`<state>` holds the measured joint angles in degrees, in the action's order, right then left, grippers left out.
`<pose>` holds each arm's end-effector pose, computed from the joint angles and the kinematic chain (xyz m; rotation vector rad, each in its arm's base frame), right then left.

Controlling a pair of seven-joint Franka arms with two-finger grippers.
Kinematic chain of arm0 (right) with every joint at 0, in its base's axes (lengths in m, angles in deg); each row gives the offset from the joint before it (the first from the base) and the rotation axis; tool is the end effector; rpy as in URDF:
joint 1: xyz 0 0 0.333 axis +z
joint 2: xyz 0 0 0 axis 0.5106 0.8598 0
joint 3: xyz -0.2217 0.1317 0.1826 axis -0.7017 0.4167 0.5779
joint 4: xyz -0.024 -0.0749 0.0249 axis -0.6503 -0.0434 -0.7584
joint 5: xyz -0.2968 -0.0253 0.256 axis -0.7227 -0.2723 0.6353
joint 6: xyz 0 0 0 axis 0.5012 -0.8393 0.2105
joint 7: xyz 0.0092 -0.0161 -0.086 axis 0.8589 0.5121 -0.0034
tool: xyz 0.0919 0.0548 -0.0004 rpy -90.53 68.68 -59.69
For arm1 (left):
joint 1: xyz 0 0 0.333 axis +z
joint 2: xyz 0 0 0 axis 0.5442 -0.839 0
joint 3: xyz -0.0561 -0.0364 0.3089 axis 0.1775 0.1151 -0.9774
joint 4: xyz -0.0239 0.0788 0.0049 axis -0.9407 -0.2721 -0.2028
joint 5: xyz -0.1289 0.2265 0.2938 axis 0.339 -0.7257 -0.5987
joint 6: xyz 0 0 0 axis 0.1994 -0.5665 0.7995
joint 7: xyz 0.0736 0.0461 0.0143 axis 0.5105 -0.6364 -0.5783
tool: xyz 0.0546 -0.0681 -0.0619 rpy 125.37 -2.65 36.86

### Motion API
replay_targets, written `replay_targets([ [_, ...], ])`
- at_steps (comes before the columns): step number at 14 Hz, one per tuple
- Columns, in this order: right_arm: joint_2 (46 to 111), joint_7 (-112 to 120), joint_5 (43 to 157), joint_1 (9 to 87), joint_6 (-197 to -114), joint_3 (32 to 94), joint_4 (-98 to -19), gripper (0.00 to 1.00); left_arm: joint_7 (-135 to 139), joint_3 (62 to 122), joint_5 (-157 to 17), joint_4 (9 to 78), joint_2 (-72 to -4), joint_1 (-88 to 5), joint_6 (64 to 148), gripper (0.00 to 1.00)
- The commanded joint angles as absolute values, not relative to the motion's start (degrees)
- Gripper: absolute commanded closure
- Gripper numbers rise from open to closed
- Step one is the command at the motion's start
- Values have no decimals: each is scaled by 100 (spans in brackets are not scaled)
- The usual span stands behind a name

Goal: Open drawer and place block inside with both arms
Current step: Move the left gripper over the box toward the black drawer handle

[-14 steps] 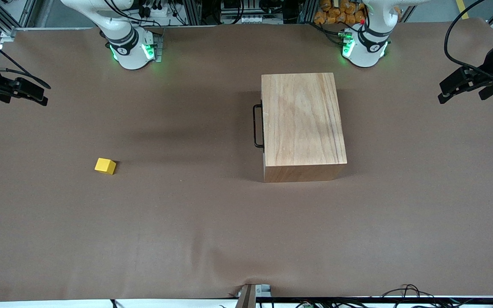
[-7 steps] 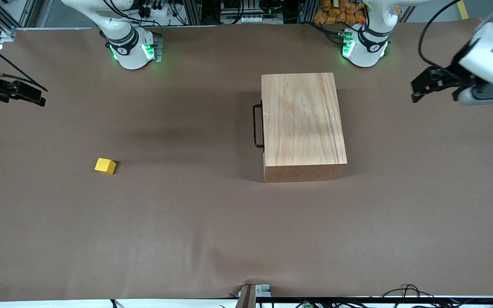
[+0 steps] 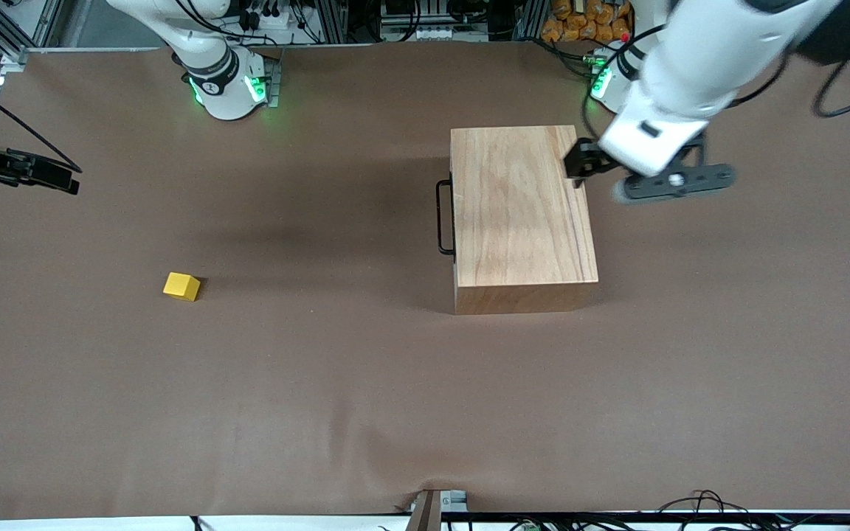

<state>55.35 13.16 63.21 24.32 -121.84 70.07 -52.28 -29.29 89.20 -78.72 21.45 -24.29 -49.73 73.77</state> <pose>0.5366 -0.0437 0.5848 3.1157 -0.2352 -0.3254 0.5225 -0.3097 0.6024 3.1284 0.1447 -0.1398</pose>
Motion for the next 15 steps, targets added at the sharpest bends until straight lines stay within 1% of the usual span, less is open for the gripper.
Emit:
replay_targets([
  [1,5540,1304,6270,2332,-12251,7096,-5235,0,-3071,8864,-7933,1687,-2882,-5475,7601,0],
  [4,5540,1295,6322,2332,-12243,7105,-5243,0,-3708,8820,-7942,1652,-3303,-6011,7874,0],
  [6,5540,1269,6383,2323,-12251,7113,-5243,0,-4456,8811,-8073,1416,-3645,-6406,7919,0],
  [8,5540,1260,6777,2306,-12277,7105,-5243,0,-4994,8610,-8250,1134,-4032,-6933,7928,0],
  [9,5531,1260,6840,2297,-12269,7105,-5243,0,-5178,8348,-8250,976,-4208,-7249,7971,0],
  [11,5531,1277,6815,2358,-12234,7131,-5226,0,-5452,7585,-8250,607,-4655,-8109,7981,0],
  [13,5531,1286,6797,2367,-12233,7131,-5182,0,-5584,6907,-8241,483,-5060,-8831,8016,0],
  [15,5549,1383,6744,2455,-12207,7149,-4972,0,-5698,6667,-8241,448,-5307,-9079,8147,0],
])
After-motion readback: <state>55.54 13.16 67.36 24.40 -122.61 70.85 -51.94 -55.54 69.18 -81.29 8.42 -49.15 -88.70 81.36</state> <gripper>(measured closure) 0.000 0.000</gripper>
